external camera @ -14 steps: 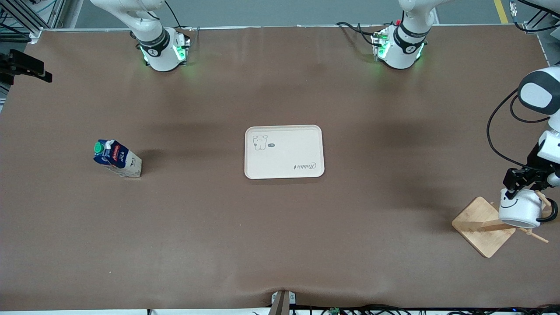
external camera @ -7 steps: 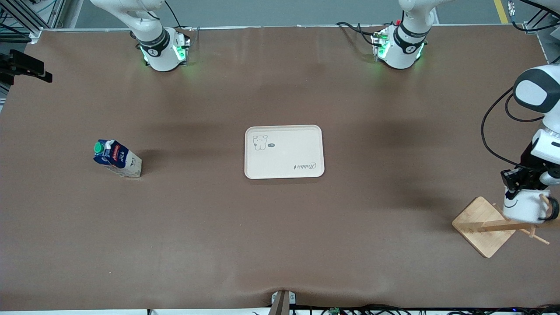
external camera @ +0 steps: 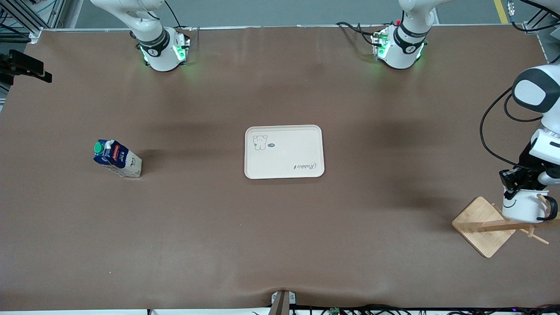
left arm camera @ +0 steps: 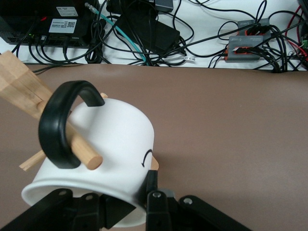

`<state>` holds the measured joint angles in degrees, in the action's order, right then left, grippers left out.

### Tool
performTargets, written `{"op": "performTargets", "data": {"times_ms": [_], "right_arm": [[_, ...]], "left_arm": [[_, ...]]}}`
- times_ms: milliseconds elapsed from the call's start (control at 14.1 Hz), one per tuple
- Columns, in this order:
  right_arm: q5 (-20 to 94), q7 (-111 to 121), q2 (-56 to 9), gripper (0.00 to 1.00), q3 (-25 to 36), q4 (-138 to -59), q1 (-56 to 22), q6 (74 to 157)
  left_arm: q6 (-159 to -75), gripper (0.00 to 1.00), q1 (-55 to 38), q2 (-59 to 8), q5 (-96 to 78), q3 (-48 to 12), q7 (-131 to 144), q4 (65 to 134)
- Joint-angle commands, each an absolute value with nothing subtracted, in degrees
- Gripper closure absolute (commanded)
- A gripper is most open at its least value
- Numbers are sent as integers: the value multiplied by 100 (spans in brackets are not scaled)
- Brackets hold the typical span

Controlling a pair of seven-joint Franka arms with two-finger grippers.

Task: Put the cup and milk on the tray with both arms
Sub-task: 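Lower the left gripper and grasp the white mug's rim, then lift the white mug off the wooden stand with the left gripper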

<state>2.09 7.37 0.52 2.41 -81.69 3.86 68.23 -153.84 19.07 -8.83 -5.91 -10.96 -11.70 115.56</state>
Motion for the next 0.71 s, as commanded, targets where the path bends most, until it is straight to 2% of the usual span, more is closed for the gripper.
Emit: {"op": "performTargets", "data": {"times_ms": [0,213,640], "right_arm": [[325,729,70,0,176,-8174,536,6785],[334,721,70,0,176,-8174,536,6785],[334,729,44,0,176,-8174,545,6785]], "left_arm": [[-15206,100,1934,-704,-808,-1256,-1143,11417],[-14723,100,1934,-484,-817,-1345,-819,11417],[-13546,100,1942,-255,-826,-2038,376,11101]]}}
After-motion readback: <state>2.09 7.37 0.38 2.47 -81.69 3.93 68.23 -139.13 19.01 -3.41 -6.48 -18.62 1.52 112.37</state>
